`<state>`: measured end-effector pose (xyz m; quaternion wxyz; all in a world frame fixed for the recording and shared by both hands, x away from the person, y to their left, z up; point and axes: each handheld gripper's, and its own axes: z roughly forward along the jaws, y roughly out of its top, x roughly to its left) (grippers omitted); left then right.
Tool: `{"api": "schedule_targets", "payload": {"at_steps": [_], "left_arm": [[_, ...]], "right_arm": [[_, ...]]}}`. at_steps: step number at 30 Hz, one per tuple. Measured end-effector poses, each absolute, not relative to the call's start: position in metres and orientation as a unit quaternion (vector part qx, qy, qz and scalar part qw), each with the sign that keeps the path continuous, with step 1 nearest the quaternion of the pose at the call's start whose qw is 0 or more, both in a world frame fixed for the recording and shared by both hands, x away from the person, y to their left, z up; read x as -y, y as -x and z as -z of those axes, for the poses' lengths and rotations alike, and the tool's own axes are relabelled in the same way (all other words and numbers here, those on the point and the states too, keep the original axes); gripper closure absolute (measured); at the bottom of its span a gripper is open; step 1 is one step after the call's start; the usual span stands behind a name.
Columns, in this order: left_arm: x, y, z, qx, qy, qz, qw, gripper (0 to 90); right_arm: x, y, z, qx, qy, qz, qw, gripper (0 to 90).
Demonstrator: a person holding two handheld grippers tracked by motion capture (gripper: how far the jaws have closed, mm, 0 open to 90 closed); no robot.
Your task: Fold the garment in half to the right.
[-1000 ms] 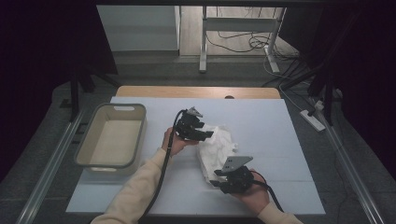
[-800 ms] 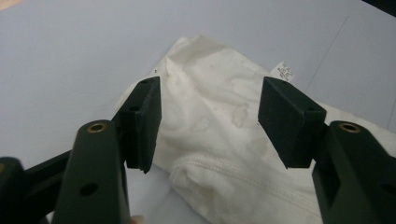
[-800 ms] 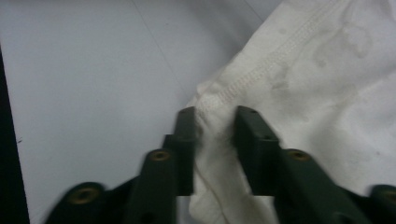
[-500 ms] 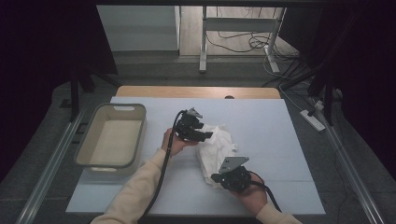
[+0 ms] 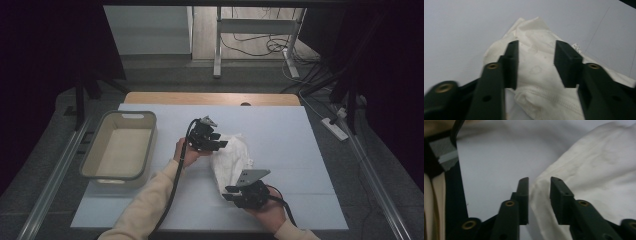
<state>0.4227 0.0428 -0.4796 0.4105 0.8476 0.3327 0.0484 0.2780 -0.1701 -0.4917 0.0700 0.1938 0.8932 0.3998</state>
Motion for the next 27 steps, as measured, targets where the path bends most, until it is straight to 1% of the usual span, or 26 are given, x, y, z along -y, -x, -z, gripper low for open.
{"api": "schedule_targets", "payload": {"at_steps": [1, 4, 5, 6, 7, 9, 15, 18, 20, 23, 27], "left_arm": [[-0.041, -0.425, 0.483, -0.327, -0.851, -0.043, 0.409, 72.5], [-0.037, -0.429, 0.487, -0.324, -0.854, -0.04, 0.404, 82.5], [-0.036, -0.43, 0.489, -0.325, -0.856, -0.04, 0.4, 85.2], [-0.035, -0.433, 0.491, -0.326, -0.857, -0.041, 0.397, 85.2], [-0.034, -0.435, 0.494, -0.331, -0.856, -0.044, 0.394, 87.6], [-0.034, -0.44, 0.501, -0.343, -0.855, -0.049, 0.386, 88.0], [-0.043, -0.449, 0.513, -0.363, -0.856, -0.053, 0.364, 88.1], [-0.046, -0.45, 0.516, -0.366, -0.854, -0.047, 0.367, 88.1], [-0.048, -0.451, 0.517, -0.369, -0.852, -0.045, 0.368, 88.0], [-0.048, -0.451, 0.517, -0.369, -0.852, -0.043, 0.369, 88.1], [-0.046, -0.451, 0.519, -0.369, -0.851, -0.04, 0.371, 88.0]], "right_arm": [[0.18, -0.28, 0.487, -0.881, -0.212, -0.415, 0.078, 63.7], [0.187, -0.282, 0.485, -0.877, -0.222, -0.419, 0.077, 65.8], [0.192, -0.285, 0.485, -0.877, -0.227, -0.416, 0.083, 75.5], [0.192, -0.285, 0.485, -0.877, -0.227, -0.416, 0.083, 75.5], [0.192, -0.289, 0.487, -0.882, -0.225, -0.404, 0.088, 85.0], [0.19, -0.294, 0.491, -0.887, -0.223, -0.397, 0.079, 89.5], [0.183, -0.3, 0.505, -0.904, -0.223, -0.358, 0.065, 89.5], [0.184, -0.299, 0.508, -0.911, -0.221, -0.341, 0.074, 89.6], [0.189, -0.3, 0.511, -0.916, -0.222, -0.324, 0.083, 89.6], [0.205, -0.3, 0.512, -0.91, -0.244, -0.328, 0.074, 89.6], [0.211, -0.296, 0.512, -0.908, -0.246, -0.332, 0.072, 89.6]]}}
